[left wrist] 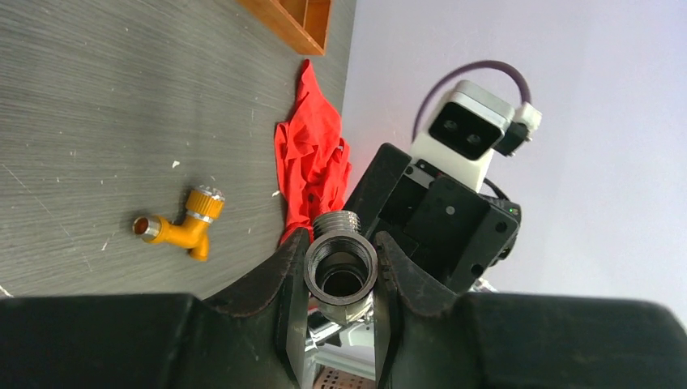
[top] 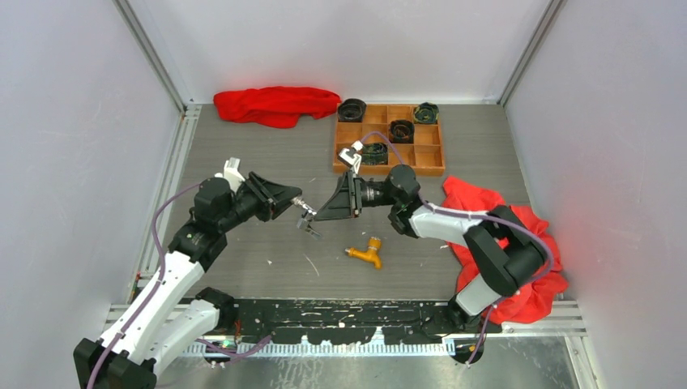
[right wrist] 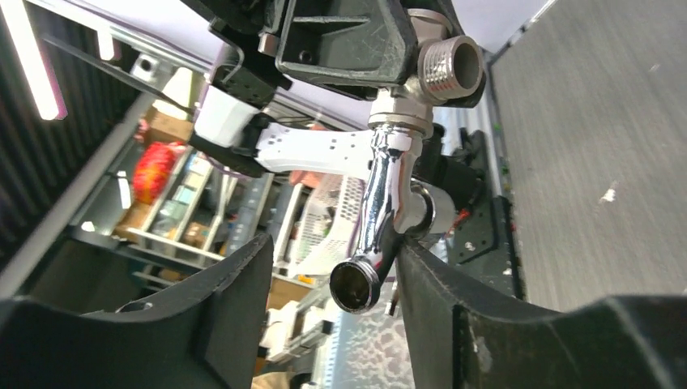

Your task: Install the water faucets

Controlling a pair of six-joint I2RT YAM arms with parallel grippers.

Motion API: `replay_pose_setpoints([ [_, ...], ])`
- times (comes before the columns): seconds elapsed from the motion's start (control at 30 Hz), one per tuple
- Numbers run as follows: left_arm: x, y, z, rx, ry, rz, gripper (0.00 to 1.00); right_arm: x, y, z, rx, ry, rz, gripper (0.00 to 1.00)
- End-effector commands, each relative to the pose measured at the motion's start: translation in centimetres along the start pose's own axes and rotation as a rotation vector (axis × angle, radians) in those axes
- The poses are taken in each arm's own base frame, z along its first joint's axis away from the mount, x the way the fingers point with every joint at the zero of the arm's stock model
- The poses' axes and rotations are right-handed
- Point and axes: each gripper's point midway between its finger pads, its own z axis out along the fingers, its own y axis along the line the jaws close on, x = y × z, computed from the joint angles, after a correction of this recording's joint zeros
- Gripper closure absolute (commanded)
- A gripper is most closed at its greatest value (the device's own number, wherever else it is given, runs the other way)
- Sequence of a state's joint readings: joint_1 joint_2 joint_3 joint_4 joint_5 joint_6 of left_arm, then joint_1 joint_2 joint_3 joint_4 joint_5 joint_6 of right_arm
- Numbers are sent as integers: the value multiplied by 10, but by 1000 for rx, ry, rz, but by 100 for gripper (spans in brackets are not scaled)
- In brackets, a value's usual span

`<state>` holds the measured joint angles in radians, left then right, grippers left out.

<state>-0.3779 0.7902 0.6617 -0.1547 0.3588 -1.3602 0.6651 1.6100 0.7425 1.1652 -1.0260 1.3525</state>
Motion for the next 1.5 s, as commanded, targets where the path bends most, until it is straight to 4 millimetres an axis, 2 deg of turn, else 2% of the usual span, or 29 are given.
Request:
replay_pose_setpoints([
  [0.0, 0, -20, -3, 66, 6, 31, 100, 2, -17, -6, 170, 30, -186, 35],
  [0.2, 0, -18, -1, 66, 6, 28, 100, -5, -51, -33, 507, 37, -317, 26],
  [0.3, 0, -18, 0, 66, 9, 28, 100, -17, -54, -48, 628, 8, -397, 24],
  [0.43, 0, -18, 0, 64, 10, 27, 100, -42, -39, -67, 756, -87, -530, 22],
  [0.6, 0, -16, 1, 58, 10, 26, 100, -65, 2, -82, 815, -181, -741, 21],
  [0.73, -1, -17, 3, 58, 10, 25, 100, -68, 27, -83, 792, -201, -858, 23],
  [0.9, -3, -18, 5, 47, 5, 19, 100, -58, 34, -70, 810, -157, -982, 23],
  [1.07, -7, -16, 4, 25, -19, 9, 100, -44, 27, -52, 924, -55, -1131, 23],
  [1.2, -8, -7, 1, -7, -40, -17, 100, -40, 18, -50, 1038, -17, -1189, 21],
  [1.47, -15, 5, -10, -60, -114, -38, 100, -33, 17, -45, 1130, 17, -1298, 11],
])
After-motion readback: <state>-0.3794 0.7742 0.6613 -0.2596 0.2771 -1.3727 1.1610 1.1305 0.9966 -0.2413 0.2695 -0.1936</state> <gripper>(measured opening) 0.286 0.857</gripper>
